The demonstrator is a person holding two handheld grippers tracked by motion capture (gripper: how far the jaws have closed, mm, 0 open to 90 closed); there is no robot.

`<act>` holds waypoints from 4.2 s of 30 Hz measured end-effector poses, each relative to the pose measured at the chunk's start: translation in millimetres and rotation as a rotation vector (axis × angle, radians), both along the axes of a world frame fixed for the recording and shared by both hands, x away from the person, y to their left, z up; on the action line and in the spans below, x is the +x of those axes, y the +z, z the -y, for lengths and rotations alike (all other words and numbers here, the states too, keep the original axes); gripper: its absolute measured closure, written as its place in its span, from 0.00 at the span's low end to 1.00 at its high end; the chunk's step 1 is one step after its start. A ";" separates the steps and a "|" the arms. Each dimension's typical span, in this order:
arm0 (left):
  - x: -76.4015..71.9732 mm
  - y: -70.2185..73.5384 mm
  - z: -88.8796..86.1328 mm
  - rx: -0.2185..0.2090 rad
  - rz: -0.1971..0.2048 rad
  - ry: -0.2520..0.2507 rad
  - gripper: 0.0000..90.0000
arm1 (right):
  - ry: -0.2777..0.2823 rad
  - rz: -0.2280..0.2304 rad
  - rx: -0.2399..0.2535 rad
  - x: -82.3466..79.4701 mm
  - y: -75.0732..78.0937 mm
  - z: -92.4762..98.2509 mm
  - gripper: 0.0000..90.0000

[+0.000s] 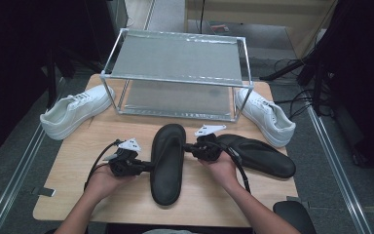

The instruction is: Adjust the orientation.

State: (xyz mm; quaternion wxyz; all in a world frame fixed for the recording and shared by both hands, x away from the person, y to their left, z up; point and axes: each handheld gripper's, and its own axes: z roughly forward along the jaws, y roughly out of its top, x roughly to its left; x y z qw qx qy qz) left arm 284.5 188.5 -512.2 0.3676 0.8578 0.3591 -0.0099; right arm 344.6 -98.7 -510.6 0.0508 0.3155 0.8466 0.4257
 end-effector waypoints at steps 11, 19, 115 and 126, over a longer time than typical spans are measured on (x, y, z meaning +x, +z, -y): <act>1.2 8.0 -14.3 -0.063 0.037 0.055 0.50 | 0.003 -0.014 0.026 2.2 5.9 14.0 0.74; 2.9 11.8 -13.4 -0.068 0.059 0.058 0.42 | 0.064 -0.008 0.022 -7.0 10.7 18.9 0.66; 42.0 14.9 16.4 -0.053 0.057 -0.022 0.41 | -0.115 -0.018 -0.026 -20.0 2.3 173.8 0.87; 42.3 15.4 15.6 -0.055 0.060 -0.024 0.41 | -0.159 -0.027 0.019 -24.0 20.7 165.7 0.87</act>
